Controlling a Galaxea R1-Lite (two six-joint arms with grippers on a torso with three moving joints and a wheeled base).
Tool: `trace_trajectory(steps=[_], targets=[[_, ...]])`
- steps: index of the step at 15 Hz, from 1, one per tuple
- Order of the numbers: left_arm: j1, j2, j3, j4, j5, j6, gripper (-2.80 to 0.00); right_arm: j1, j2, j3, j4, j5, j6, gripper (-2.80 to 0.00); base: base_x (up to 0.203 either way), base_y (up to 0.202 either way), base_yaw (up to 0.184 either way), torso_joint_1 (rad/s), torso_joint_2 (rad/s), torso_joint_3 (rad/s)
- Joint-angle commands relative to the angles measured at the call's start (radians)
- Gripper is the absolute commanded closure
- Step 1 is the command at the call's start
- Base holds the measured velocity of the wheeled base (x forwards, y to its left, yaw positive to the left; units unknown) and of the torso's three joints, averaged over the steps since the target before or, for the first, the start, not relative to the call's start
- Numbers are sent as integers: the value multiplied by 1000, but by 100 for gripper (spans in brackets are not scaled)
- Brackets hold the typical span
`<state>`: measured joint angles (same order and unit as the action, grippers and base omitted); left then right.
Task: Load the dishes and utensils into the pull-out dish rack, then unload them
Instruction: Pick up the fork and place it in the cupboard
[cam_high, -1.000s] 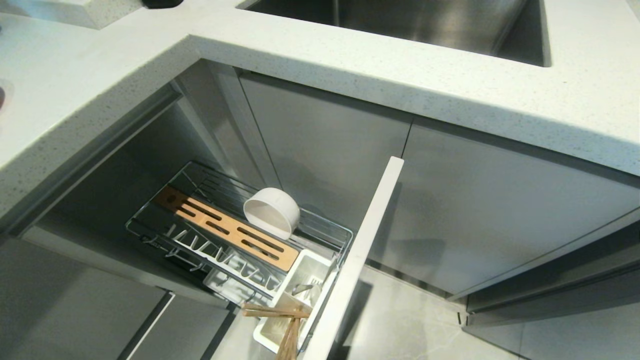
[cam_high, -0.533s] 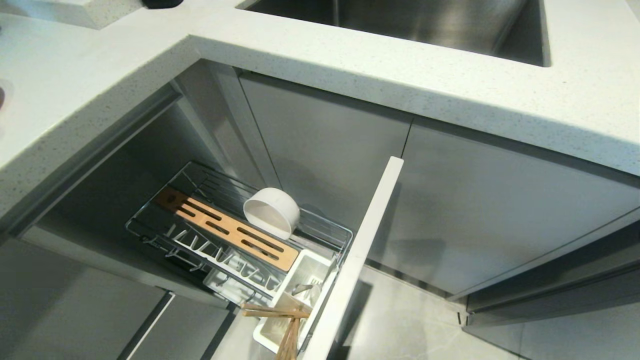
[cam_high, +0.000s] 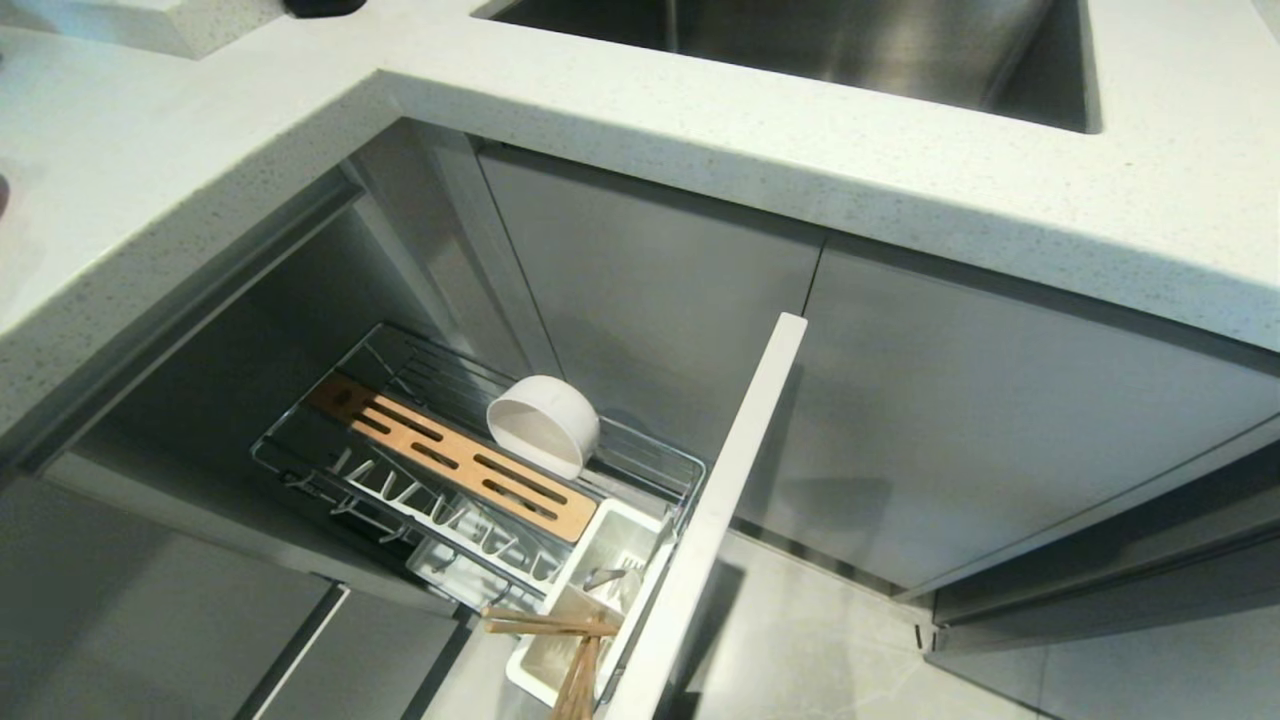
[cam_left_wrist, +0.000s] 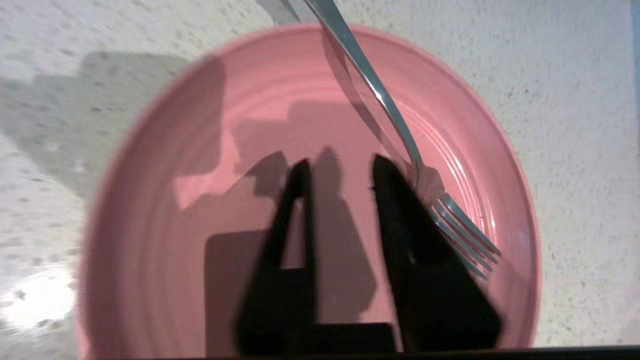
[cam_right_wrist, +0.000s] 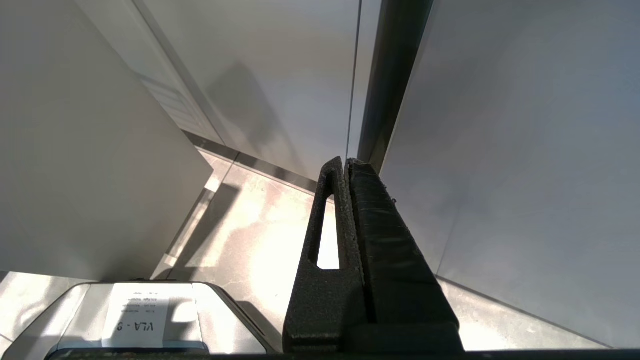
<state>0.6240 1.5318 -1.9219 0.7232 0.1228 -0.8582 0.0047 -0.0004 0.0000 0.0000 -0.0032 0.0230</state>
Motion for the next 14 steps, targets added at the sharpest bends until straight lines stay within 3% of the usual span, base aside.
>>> trace_trajectory(steps=[1, 7, 14], targets=[[-23, 23, -2, -5, 13, -12, -280, 0, 0, 2, 0, 0, 0, 0, 0, 0, 0, 0, 0, 0], [-23, 50, -10, -53, 63, -44, -280, 0, 0, 2, -1, 0, 0, 0, 0, 0, 0, 0, 0, 0], [-30, 76, -19, -70, 68, -44, -280, 0, 0, 2, 0, 0, 0, 0, 0, 0, 0, 0, 0, 0]])
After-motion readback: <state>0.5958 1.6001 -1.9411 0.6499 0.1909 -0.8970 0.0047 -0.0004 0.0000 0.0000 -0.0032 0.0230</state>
